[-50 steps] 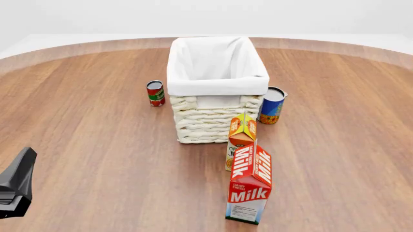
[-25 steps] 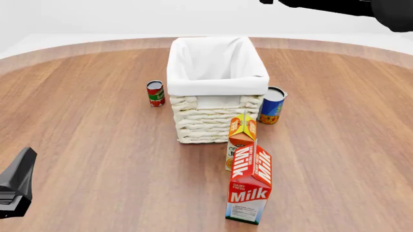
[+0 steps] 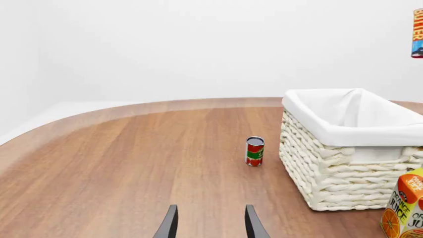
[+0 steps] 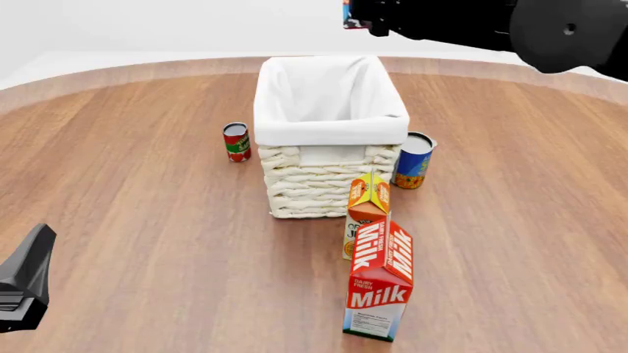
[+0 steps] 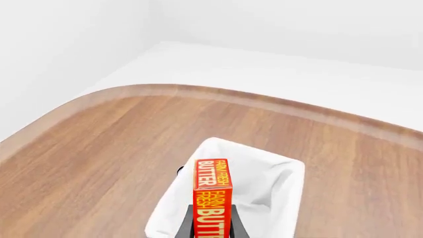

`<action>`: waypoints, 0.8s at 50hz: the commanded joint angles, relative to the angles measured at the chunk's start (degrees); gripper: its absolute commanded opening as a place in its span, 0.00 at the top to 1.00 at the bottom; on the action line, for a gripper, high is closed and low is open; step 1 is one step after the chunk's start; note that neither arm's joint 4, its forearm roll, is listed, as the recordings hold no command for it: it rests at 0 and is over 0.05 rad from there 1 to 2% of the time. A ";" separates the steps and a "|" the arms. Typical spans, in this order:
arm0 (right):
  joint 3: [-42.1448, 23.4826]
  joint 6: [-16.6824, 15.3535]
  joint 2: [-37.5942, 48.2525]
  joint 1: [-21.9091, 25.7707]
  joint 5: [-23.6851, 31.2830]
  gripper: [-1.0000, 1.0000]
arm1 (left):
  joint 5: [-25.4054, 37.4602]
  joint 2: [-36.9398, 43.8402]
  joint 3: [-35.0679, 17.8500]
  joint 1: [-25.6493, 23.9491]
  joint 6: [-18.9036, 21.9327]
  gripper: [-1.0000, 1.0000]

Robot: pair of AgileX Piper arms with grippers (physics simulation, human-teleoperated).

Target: Pick up the butter and put it in the basket.

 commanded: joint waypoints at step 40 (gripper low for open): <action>1.00 1.00 5.31 1.24 -4.72 1.00 | 0.00 0.00 0.00 0.00 0.00 0.00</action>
